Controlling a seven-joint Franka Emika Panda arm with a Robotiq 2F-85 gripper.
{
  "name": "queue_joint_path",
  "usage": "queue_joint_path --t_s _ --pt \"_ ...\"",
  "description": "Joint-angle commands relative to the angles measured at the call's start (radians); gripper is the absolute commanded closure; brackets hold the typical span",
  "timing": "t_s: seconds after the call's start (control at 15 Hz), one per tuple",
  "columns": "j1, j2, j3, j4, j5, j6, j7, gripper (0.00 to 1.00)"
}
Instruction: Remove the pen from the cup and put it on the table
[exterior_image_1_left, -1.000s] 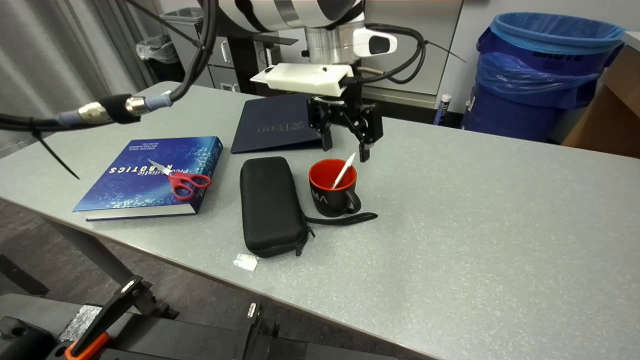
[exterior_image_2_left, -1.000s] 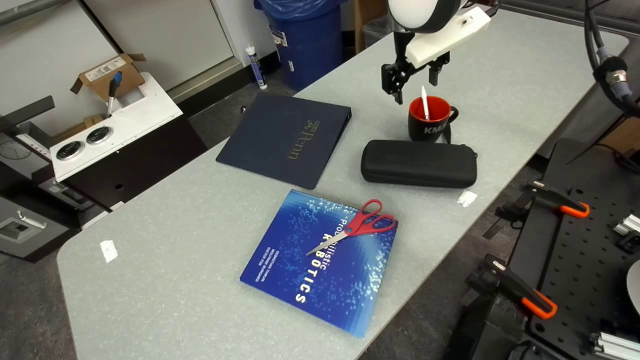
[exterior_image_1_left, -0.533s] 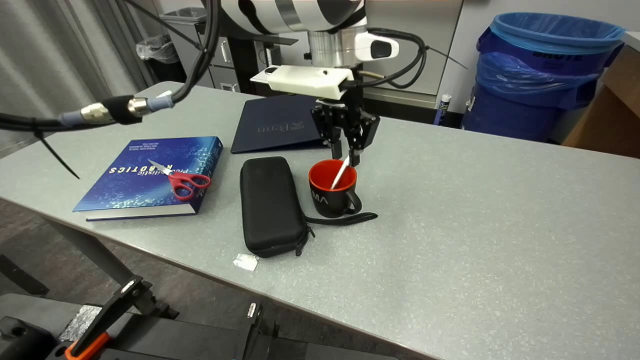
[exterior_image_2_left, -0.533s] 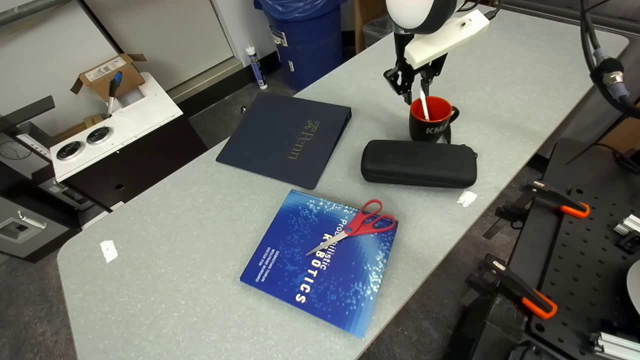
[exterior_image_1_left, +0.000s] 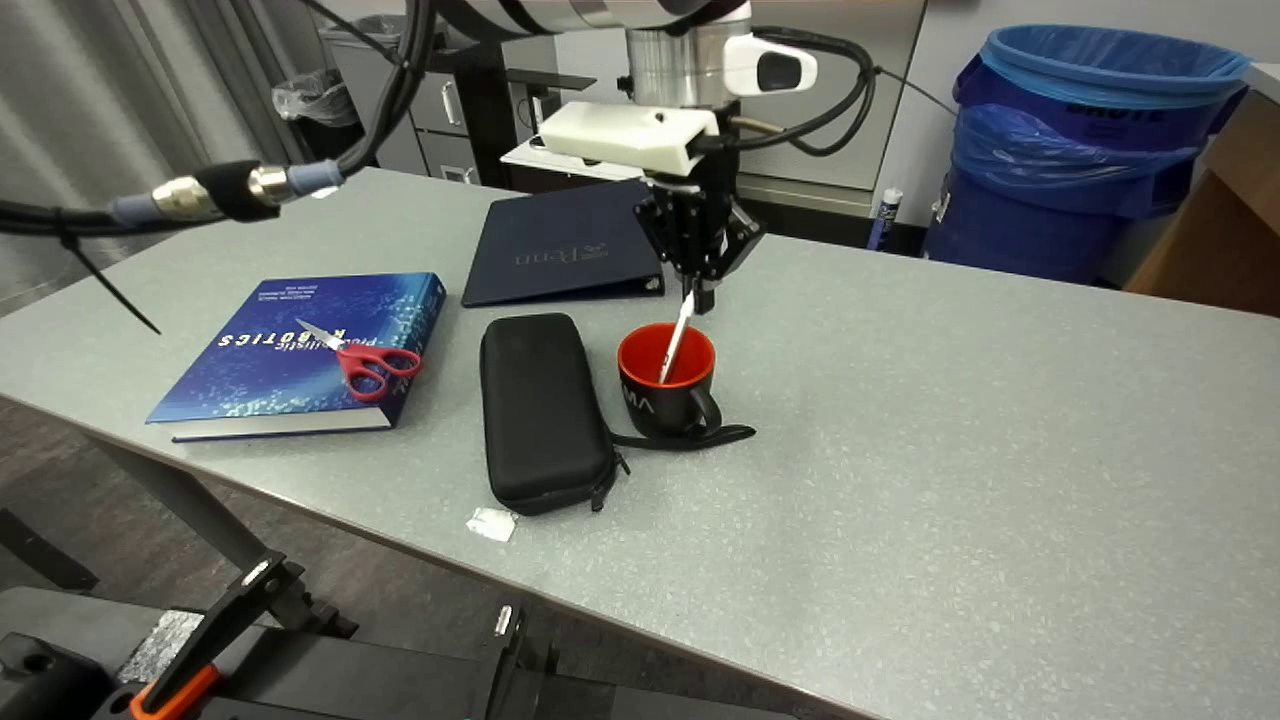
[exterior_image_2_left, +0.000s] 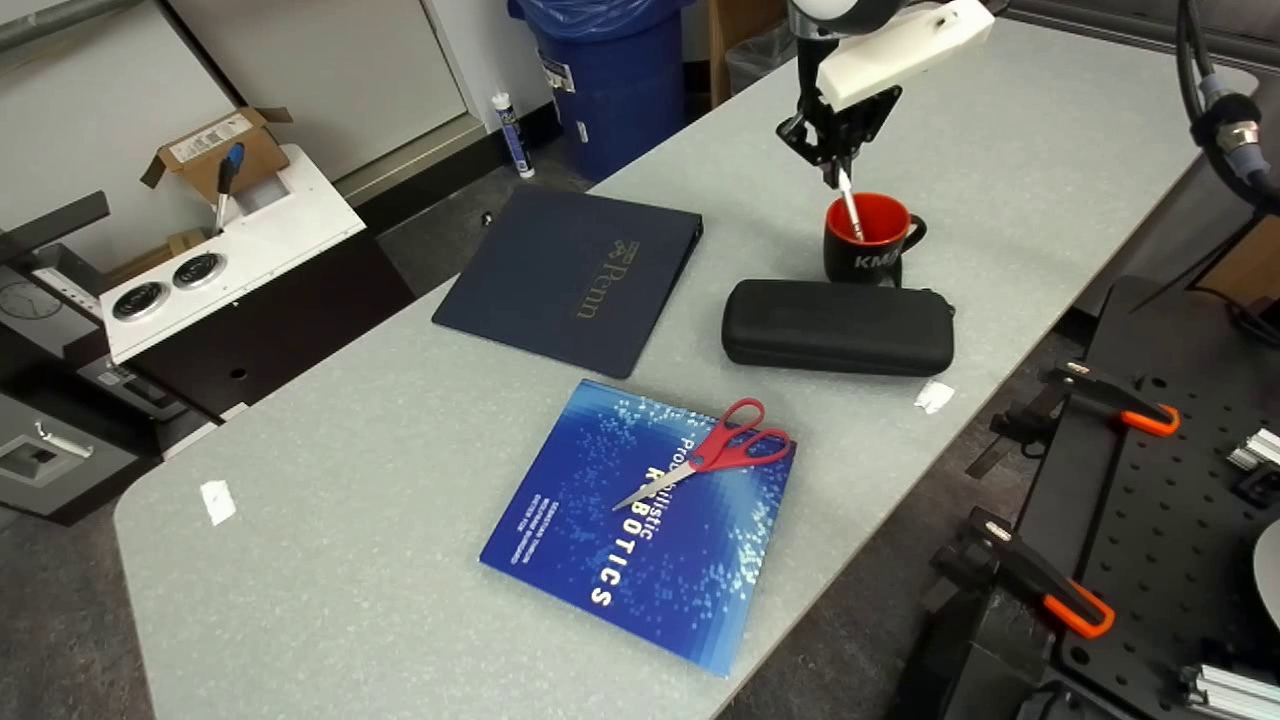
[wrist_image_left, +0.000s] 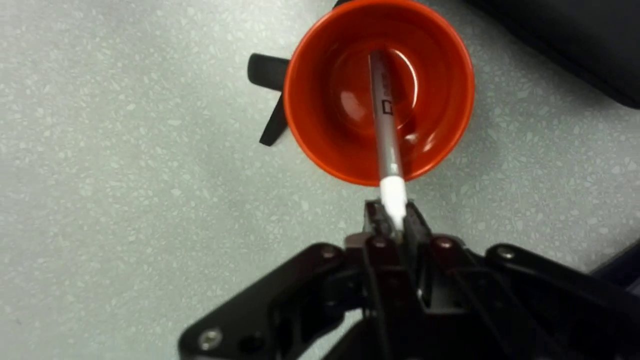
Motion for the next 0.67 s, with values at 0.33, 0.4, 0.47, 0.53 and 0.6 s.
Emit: queue_joint_path --t_s 0.33,0.4,0.47,0.53,0.6 --pt "-0.076 -0.239 -0.028 0.044 0.182 -0.134 -0.083 0.98" --pt "-0.086 -0.222 -0.031 0.083 0.216 -0.152 -0.088 0.98" --pt "-0.093 -0.193 -0.034 0.129 0.244 -0.171 -0.083 0.98" --pt "-0.1 -0.154 -0.036 0.175 0.264 -0.185 -0.071 0.98" --pt "-0.106 -0.111 -0.037 0.218 0.285 -0.191 -0.061 0.98"
